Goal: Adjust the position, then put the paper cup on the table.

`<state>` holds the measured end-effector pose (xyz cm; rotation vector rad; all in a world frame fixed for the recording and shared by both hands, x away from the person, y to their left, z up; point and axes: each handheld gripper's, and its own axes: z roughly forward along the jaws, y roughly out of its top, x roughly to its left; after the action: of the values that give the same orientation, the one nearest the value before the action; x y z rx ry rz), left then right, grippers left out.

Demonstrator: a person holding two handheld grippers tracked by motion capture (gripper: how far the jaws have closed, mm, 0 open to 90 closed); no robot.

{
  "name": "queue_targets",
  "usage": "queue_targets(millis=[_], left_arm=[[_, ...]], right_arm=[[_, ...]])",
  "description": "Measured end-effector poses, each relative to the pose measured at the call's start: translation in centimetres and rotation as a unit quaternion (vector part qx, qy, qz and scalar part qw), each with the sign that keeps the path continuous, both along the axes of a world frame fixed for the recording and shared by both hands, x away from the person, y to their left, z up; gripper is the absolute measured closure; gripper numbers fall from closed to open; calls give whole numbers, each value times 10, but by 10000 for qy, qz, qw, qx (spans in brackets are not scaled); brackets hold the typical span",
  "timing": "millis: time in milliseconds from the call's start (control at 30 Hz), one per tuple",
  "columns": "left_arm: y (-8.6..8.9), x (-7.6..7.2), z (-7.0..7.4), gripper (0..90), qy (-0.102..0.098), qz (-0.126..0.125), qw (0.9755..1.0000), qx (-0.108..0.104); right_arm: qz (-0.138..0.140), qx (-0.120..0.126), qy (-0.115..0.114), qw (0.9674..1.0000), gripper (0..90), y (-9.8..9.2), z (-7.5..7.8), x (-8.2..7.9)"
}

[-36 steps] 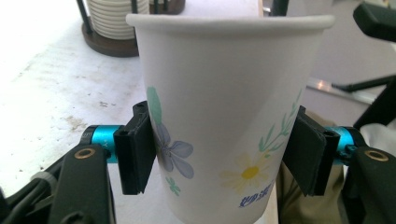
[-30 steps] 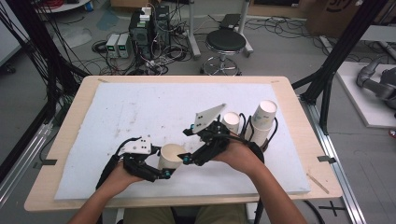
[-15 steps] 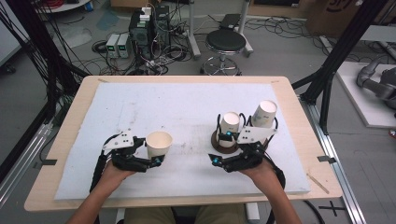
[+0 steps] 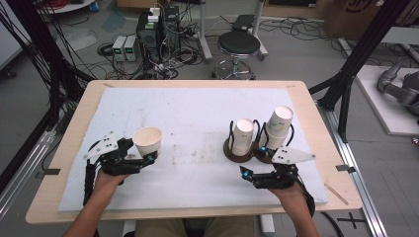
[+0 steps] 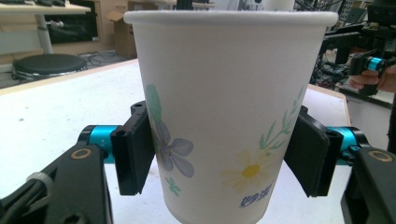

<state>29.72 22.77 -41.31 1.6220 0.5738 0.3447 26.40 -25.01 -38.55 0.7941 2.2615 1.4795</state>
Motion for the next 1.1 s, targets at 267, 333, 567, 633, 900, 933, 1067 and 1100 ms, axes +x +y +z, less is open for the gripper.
queue_targets(millis=[267,333,567,633,900,933,1067,1100], left_arm=[[9,-2,-1,320,-46,170,9997,-196],[9,-2,0,316,-32,203,9995,-257],[13,-1,1,307,-75,363,9986,-370],[14,0,1,305,-85,385,9984,-395],[18,6,3,301,-137,534,9975,-444],[19,8,5,301,-172,559,9973,-437],[23,16,11,301,-246,683,9964,-441],[24,18,12,303,-248,725,9961,-426]], right_arm=[[-229,84,32,9997,223,-12,-7,-2],[-269,64,23,9996,223,-14,-8,-2],[-302,21,-2,9995,223,-16,-9,-2],[-297,32,-30,9996,223,-16,-9,-2],[-274,74,-14,9996,223,-17,-9,-3],[-251,64,-20,9997,223,-16,-9,-2],[-218,95,20,9997,223,-16,-9,-4],[-213,113,10,9997,223,-15,-9,-4]])
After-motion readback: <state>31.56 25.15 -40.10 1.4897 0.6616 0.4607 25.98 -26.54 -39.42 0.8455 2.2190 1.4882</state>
